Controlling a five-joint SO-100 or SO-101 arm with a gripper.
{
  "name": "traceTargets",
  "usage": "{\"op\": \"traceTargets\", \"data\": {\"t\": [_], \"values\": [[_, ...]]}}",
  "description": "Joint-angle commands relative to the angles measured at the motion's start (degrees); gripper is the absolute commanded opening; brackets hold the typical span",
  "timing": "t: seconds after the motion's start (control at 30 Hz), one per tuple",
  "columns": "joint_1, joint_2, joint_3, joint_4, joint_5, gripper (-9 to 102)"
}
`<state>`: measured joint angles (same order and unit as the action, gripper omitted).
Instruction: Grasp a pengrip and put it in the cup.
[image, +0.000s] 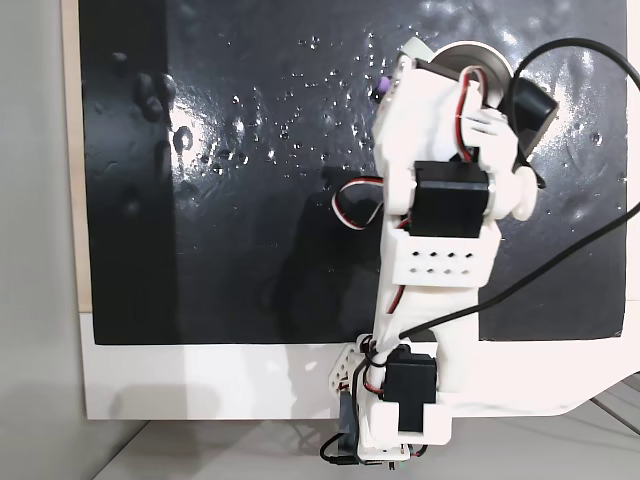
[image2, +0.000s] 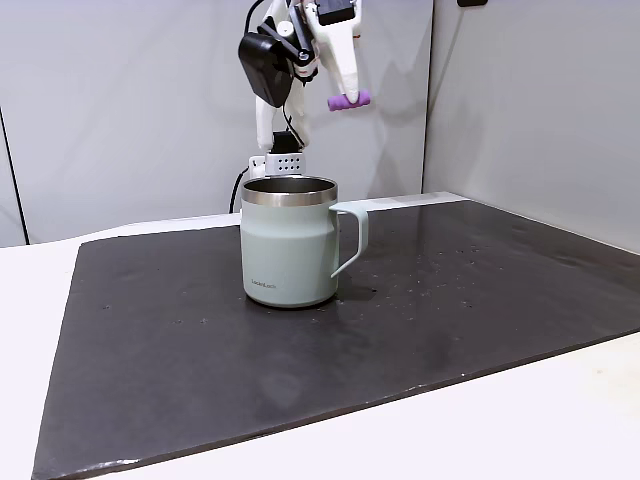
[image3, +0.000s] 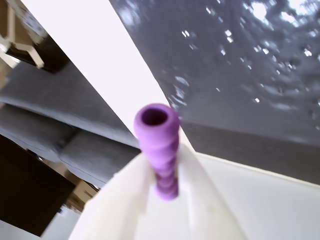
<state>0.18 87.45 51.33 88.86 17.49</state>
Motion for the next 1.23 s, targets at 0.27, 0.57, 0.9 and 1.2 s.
{"op": "traceTargets", "data": {"t": [0.27,0.57,0.9,1.2], "values": [[7.6,-2.8,-4.4,-3.4,-2.1,0],[7.6,-2.8,-4.1,-2.3,-2.4,31],[6.2,-1.6,-3.7,-0.1,-2.5,30],[5.8,-0.6,-2.5,-0.1,-2.5,29]]}}
